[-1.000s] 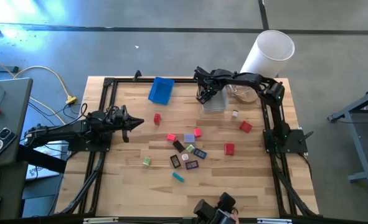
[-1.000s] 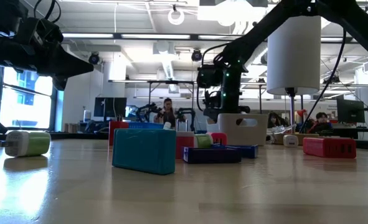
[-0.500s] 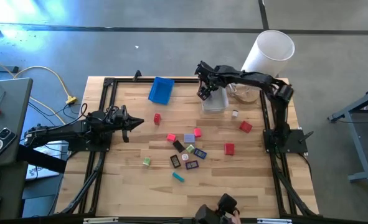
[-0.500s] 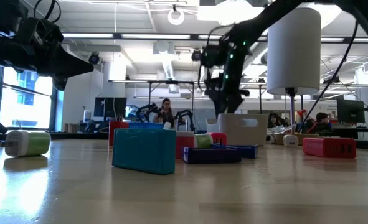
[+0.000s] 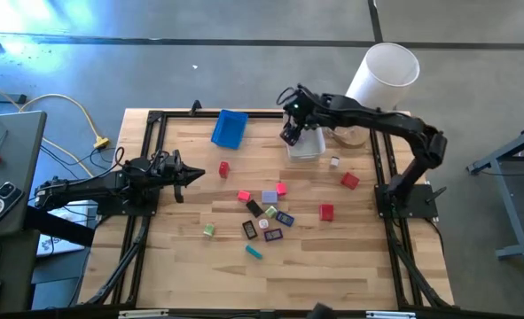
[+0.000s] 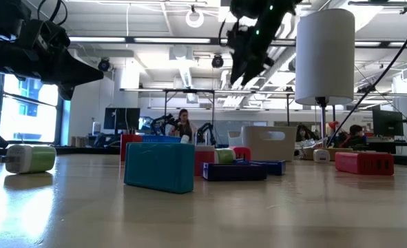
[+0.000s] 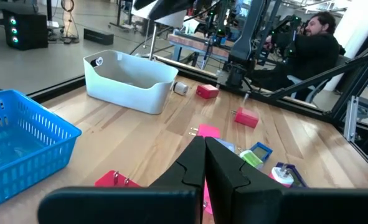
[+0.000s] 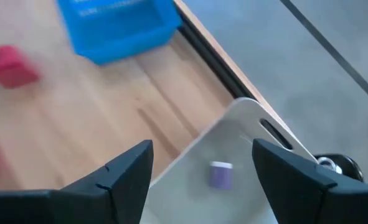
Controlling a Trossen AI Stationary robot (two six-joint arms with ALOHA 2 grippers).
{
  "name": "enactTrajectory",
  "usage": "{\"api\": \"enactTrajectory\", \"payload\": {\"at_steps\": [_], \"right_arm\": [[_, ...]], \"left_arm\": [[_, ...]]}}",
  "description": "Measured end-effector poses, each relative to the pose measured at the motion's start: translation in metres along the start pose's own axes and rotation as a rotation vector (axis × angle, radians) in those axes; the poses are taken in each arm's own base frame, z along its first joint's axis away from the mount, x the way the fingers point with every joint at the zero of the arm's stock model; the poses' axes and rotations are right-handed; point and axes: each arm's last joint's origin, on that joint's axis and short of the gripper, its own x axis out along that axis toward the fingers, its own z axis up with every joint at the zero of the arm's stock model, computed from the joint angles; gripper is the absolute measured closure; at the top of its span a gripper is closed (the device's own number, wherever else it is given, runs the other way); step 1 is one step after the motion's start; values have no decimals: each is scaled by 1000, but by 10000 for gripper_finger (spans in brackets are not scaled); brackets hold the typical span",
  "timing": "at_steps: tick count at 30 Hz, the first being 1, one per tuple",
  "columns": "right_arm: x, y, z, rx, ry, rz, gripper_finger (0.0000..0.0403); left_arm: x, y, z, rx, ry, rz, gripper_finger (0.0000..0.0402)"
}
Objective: Pick & Place Office items
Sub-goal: Put the right pink charger adapter into the white bin
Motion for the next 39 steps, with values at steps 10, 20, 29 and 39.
{"api": "enactTrajectory", "payload": {"at_steps": [10, 20, 29, 39], "right_arm": [[-43, 48, -15, -106, -9, 109, 140], [-67, 86, -49, -181, 130, 90, 140], [-89, 114, -77, -248, 173, -11, 143], [-123, 129, -112, -341, 174, -152, 143]], "left_arm": [[0, -1, 0, -25, 1, -8, 400], [0, -2, 0, -43, 15, -53, 400], [0, -2, 0, -45, 16, -55, 400], [0, -2, 0, -45, 16, -56, 400]]}}
